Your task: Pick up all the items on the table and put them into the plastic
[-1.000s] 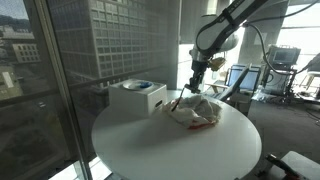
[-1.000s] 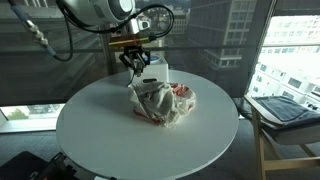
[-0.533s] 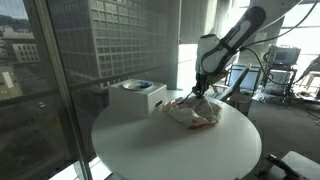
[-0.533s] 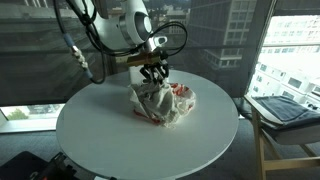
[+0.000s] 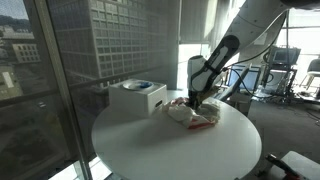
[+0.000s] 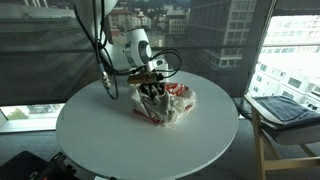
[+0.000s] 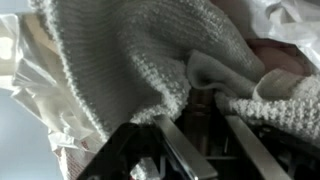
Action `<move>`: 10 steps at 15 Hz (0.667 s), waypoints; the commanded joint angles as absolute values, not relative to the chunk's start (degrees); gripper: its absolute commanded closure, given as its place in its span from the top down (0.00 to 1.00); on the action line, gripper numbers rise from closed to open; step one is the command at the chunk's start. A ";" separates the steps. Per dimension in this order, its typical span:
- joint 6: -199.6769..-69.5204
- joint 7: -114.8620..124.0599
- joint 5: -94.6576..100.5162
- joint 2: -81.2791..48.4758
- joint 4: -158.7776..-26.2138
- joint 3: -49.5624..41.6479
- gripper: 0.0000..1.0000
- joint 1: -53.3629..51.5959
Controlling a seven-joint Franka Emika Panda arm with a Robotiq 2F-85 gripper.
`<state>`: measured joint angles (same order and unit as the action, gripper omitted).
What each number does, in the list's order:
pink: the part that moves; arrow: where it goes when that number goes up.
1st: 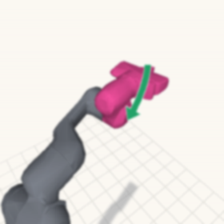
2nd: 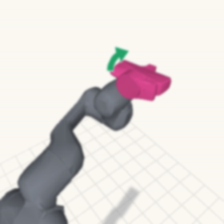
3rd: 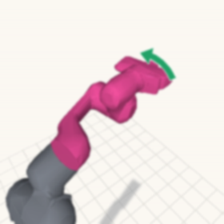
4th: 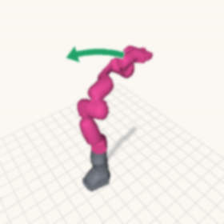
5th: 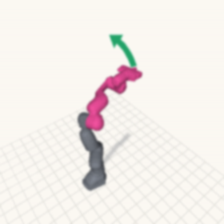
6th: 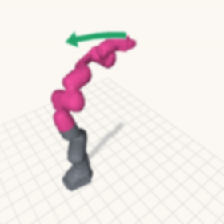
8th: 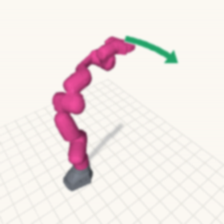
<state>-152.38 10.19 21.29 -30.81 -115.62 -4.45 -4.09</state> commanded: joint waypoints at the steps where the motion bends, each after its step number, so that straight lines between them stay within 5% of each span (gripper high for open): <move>1: -153.94 9.77 19.83 -33.68 -114.33 -4.96 0.18 -6.20; 2: -153.45 8.84 19.27 -33.05 -114.96 -4.17 0.47 -6.14; 3: -152.40 8.22 18.71 -31.96 -115.92 -3.42 0.58 -6.32; 10: -150.01 14.14 22.11 -20.28 -126.92 -4.61 1.00 -13.35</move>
